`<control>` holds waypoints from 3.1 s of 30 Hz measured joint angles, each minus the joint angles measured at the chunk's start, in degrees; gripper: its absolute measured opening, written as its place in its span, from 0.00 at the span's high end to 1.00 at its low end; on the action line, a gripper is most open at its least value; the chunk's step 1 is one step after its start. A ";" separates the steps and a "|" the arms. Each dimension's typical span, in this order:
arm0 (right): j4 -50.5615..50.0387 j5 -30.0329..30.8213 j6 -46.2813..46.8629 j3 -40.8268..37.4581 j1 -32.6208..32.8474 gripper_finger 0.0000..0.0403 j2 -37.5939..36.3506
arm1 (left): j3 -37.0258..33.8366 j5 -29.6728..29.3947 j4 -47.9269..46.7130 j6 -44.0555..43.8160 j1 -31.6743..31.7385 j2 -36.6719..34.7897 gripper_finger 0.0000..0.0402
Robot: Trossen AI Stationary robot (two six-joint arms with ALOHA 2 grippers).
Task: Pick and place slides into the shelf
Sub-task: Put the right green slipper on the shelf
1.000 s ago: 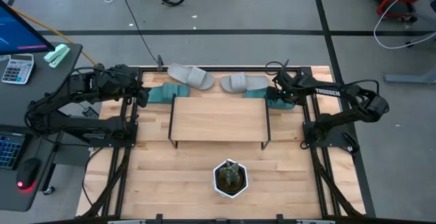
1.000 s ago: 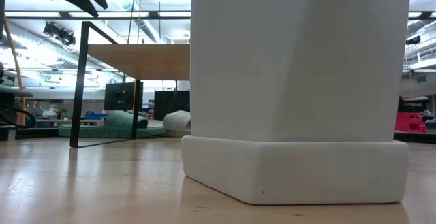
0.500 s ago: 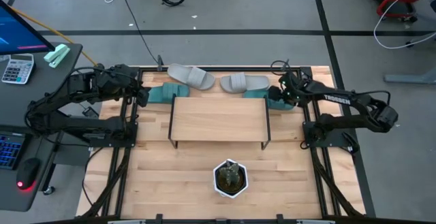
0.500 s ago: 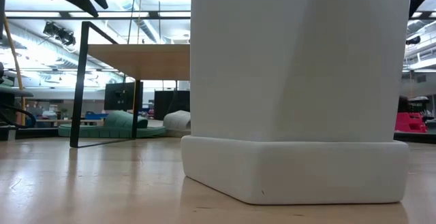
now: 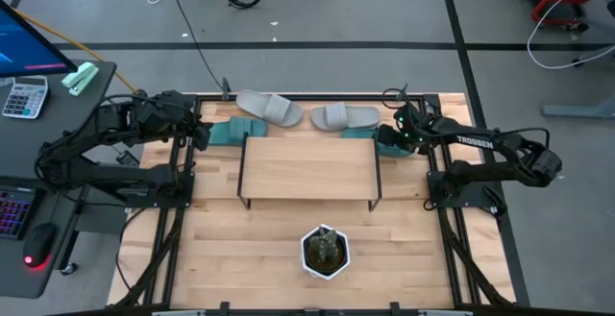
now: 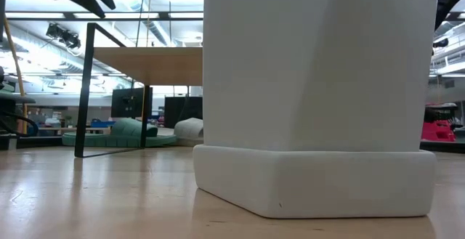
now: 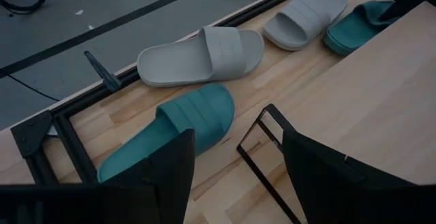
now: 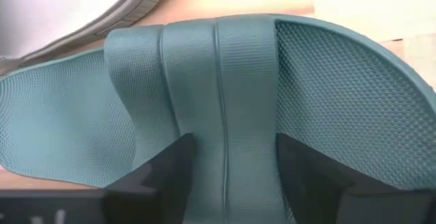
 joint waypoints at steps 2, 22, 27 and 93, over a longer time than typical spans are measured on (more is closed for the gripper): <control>-0.38 -0.05 -0.02 0.00 0.00 0.46 -0.64 | 0.00 0.00 0.40 0.00 0.00 0.00 0.44; -15.03 -1.16 -1.61 0.00 0.05 0.36 -12.39 | 0.00 -0.68 0.82 0.00 0.00 0.01 0.44; -13.51 -0.29 -1.67 0.00 0.07 0.36 -11.28 | 0.00 -0.68 0.85 0.00 0.00 0.02 0.44; 4.40 12.01 -2.05 0.02 -0.02 1.00 -25.03 | -0.02 -1.07 0.85 0.08 0.02 0.00 0.44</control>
